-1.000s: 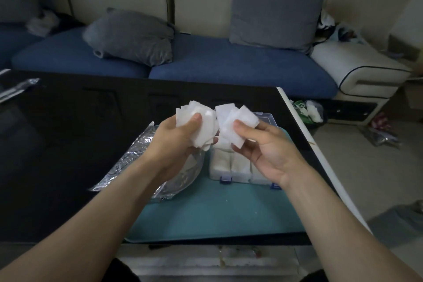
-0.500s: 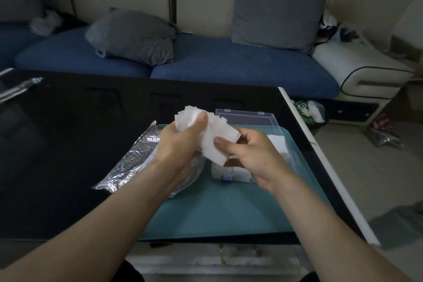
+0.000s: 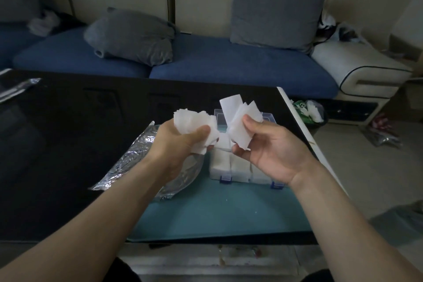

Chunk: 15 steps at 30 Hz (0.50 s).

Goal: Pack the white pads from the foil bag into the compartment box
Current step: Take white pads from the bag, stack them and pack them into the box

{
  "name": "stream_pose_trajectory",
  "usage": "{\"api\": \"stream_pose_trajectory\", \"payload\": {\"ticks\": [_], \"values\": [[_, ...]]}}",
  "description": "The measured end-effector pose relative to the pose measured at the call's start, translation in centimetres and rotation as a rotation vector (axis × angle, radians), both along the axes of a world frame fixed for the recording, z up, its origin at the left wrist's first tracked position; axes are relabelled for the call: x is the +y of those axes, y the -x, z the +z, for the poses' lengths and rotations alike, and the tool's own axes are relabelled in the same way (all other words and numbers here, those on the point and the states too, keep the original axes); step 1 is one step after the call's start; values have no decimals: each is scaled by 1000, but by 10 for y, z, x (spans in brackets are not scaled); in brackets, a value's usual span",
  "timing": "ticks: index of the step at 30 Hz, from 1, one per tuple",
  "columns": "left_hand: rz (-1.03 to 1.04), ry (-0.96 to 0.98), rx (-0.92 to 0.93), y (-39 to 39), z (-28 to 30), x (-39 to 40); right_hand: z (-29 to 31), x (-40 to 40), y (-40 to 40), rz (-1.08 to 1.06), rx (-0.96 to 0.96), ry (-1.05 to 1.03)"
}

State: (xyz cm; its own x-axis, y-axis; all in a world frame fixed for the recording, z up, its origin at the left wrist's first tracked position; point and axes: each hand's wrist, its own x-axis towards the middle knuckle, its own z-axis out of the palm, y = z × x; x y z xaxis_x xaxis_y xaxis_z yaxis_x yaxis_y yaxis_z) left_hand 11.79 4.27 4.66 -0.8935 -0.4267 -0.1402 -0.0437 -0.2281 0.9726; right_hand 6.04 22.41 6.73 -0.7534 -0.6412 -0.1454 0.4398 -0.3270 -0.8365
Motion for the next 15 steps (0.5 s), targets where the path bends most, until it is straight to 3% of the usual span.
{"api": "stream_pose_trajectory", "payload": {"ticks": [4, 8, 13, 15], "values": [[-37, 69, 25, -4, 5, 10, -7, -5, -3, -9, 103, -111], [-50, 146, 12, -5, 7, 14, -20, -11, -3, -162, 323, -389], [-244, -135, -5, -3, 15, 13, -21, -17, -6, -258, 369, -459], [-286, -145, -9, -3, 15, 9, -22, -15, -5, -285, 442, -530]]}}
